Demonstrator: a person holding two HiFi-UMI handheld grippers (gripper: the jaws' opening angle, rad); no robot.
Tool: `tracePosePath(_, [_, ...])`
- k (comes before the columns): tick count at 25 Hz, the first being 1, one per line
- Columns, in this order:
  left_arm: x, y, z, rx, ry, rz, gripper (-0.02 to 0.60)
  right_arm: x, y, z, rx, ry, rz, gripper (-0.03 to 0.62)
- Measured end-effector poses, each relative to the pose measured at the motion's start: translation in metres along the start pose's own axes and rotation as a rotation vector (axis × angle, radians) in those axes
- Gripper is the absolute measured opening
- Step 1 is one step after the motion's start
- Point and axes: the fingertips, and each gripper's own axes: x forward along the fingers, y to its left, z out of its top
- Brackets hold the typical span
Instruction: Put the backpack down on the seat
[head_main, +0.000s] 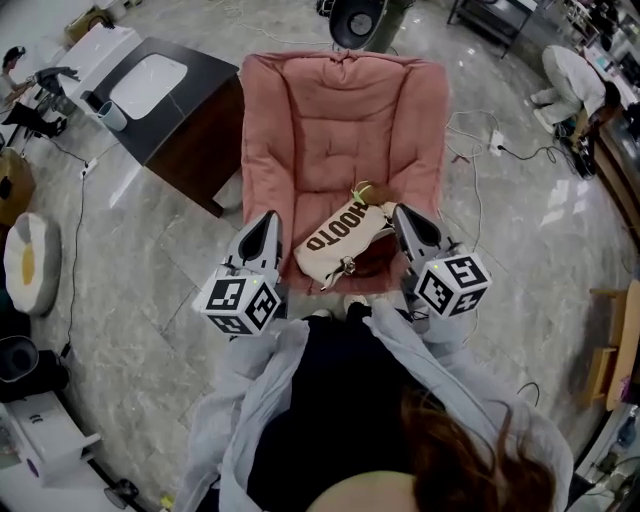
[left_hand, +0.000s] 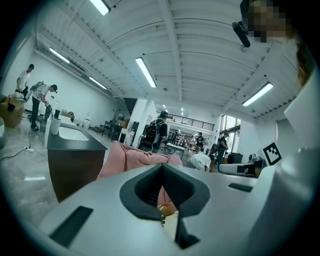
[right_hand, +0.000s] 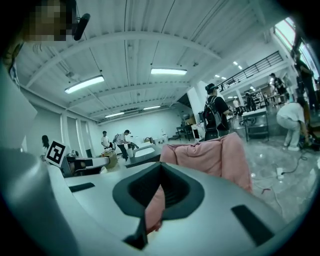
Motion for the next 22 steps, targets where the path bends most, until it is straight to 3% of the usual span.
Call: tracePosePath(22, [0.006,-0.005,-0.034,0.005,0.093,-0.036,0.015,0.006,0.002,-0.026,0.026,0.062,-0.009,0.008])
